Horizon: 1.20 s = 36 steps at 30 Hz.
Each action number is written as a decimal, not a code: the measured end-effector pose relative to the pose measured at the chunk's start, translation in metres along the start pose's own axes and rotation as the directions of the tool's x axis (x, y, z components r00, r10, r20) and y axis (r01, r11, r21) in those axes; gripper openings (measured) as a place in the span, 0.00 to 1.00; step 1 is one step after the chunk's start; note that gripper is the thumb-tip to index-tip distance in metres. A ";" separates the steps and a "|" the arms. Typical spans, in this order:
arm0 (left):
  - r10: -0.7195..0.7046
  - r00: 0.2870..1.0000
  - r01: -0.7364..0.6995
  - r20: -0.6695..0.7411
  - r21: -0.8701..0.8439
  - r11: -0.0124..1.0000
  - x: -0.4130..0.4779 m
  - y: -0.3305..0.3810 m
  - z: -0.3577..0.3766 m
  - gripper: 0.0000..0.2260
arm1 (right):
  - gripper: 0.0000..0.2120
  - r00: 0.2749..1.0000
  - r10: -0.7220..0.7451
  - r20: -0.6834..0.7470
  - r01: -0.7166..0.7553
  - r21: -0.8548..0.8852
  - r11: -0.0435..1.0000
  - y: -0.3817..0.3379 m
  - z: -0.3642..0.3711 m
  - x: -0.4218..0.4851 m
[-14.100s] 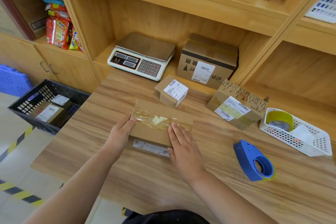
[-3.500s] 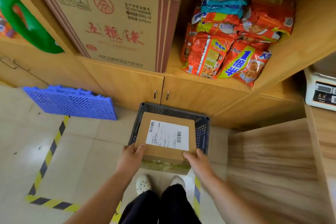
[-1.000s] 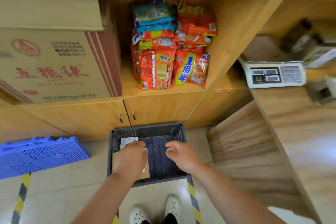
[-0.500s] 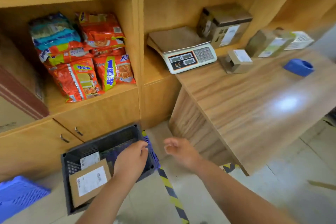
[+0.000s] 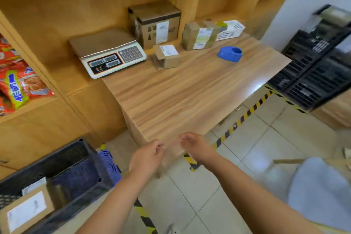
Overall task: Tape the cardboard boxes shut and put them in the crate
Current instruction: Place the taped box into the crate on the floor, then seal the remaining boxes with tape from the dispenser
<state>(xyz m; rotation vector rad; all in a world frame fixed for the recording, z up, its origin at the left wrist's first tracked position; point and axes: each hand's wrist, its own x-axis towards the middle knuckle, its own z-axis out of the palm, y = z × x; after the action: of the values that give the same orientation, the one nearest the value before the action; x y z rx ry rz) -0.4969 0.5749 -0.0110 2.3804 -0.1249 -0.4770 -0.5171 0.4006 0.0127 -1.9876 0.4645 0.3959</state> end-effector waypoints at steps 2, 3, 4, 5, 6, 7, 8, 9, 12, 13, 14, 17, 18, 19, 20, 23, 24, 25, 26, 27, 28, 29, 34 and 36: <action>0.019 1.000 -0.019 -0.007 -0.014 1.000 0.003 0.024 0.011 0.10 | 0.11 1.000 0.003 -0.014 -0.003 0.010 1.000 0.008 -0.030 0.001; 0.029 1.000 -0.029 -0.009 -0.010 1.000 0.005 0.033 0.014 0.10 | 0.12 1.000 -0.003 -0.018 0.003 0.023 1.000 0.011 -0.043 0.003; 0.039 0.999 -0.039 -0.007 -0.001 0.999 0.009 0.042 0.016 0.10 | 0.12 1.000 -0.006 -0.019 0.007 0.038 0.999 0.014 -0.054 0.004; 0.049 0.999 -0.049 -0.005 0.009 0.999 0.013 0.050 0.018 0.11 | 0.11 1.000 -0.009 -0.022 0.010 0.051 0.999 0.016 -0.064 0.008; 0.052 0.999 -0.052 -0.003 0.015 0.999 0.019 0.056 0.020 0.11 | 0.10 1.000 -0.010 -0.022 0.011 0.058 0.998 0.017 -0.072 0.010; 0.052 0.999 -0.052 -0.003 0.020 0.998 0.025 0.061 0.022 0.11 | 0.10 1.000 -0.009 -0.026 0.011 0.071 0.997 0.020 -0.080 0.014; 0.047 0.999 -0.047 -0.002 0.021 0.999 0.032 0.066 0.024 0.11 | 0.09 0.999 -0.006 -0.034 0.009 0.081 0.997 0.023 -0.087 0.019; 0.040 0.999 -0.040 -0.003 0.018 0.999 0.039 0.071 0.028 0.11 | 0.09 0.999 -0.003 -0.035 0.006 0.091 0.996 0.025 -0.095 0.023; 0.027 1.000 -0.027 -0.005 0.001 1.000 0.062 0.087 0.042 0.10 | 0.09 1.000 -0.005 -0.020 0.007 0.097 0.995 0.033 -0.118 0.041; 0.029 1.000 -0.029 -0.009 -0.007 1.000 0.071 0.093 0.047 0.10 | 0.08 1.000 -0.009 -0.020 0.011 0.090 0.996 0.036 -0.127 0.049; 0.030 1.000 -0.030 -0.010 -0.021 0.999 0.081 0.100 0.052 0.10 | 0.08 1.000 -0.017 -0.022 0.018 0.085 0.996 0.038 -0.137 0.057; 0.034 0.999 -0.035 -0.014 -0.042 0.999 0.119 0.124 0.065 0.09 | 0.12 0.999 -0.020 -0.029 0.022 0.056 0.998 0.036 -0.168 0.088; 0.034 0.999 -0.035 -0.017 -0.044 0.998 0.133 0.133 0.068 0.09 | 0.13 0.999 -0.017 -0.030 0.019 0.056 0.998 0.035 -0.178 0.100; 0.032 0.999 -0.033 -0.022 -0.046 0.998 0.148 0.143 0.070 0.09 | 0.13 1.000 -0.014 -0.028 0.015 0.051 0.999 0.032 -0.190 0.112; 0.020 1.000 -0.021 -0.023 -0.053 0.998 0.162 0.152 0.071 0.08 | 0.13 1.000 -0.018 -0.024 0.019 0.047 0.999 0.029 -0.200 0.124; -0.018 0.999 0.016 -0.028 -0.070 0.997 0.205 0.180 0.069 0.08 | 0.13 1.000 -0.026 -0.014 0.027 0.026 0.999 0.014 -0.232 0.161; -0.024 0.999 0.021 -0.042 -0.079 0.997 0.218 0.189 0.067 0.08 | 0.13 0.999 -0.034 -0.008 0.034 0.023 0.999 0.009 -0.242 0.173; -0.029 0.998 0.023 -0.061 -0.090 0.996 0.232 0.197 0.065 0.08 | 0.13 0.999 -0.037 -0.004 0.037 0.021 0.999 0.004 -0.252 0.186; -0.032 0.996 0.024 -0.083 -0.098 0.995 0.244 0.203 0.063 0.08 | 0.13 0.999 -0.041 -0.003 0.041 0.032 0.999 0.001 -0.260 0.197; -0.036 0.994 0.026 -0.103 -0.098 0.995 0.256 0.210 0.062 0.08 | 0.12 0.999 -0.040 -0.007 0.040 0.042 0.998 -0.002 -0.268 0.209; -0.041 0.993 0.031 -0.113 -0.092 0.995 0.265 0.215 0.060 0.09 | 0.12 0.999 -0.039 -0.007 0.040 0.054 0.998 -0.004 -0.275 0.219; -0.044 0.992 0.034 -0.120 -0.087 0.996 0.273 0.220 0.059 0.09 | 0.12 0.999 -0.035 -0.002 0.035 0.059 0.998 -0.005 -0.280 0.228; -0.087 0.984 0.074 -0.157 -0.087 0.993 0.301 0.235 0.056 0.09 | 0.09 0.998 -0.027 0.055 0.025 0.043 0.999 -0.014 -0.294 0.270; -0.145 0.973 0.130 -0.181 -0.094 0.987 0.312 0.237 0.054 0.10 | 0.07 0.994 -0.056 0.094 0.052 0.038 0.998 -0.019 -0.297 0.289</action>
<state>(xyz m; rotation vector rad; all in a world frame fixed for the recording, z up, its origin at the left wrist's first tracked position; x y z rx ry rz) -0.2184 0.2950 0.0125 2.3488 0.1431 -0.3133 -0.2337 0.0977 0.0220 -1.9333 0.3547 0.4429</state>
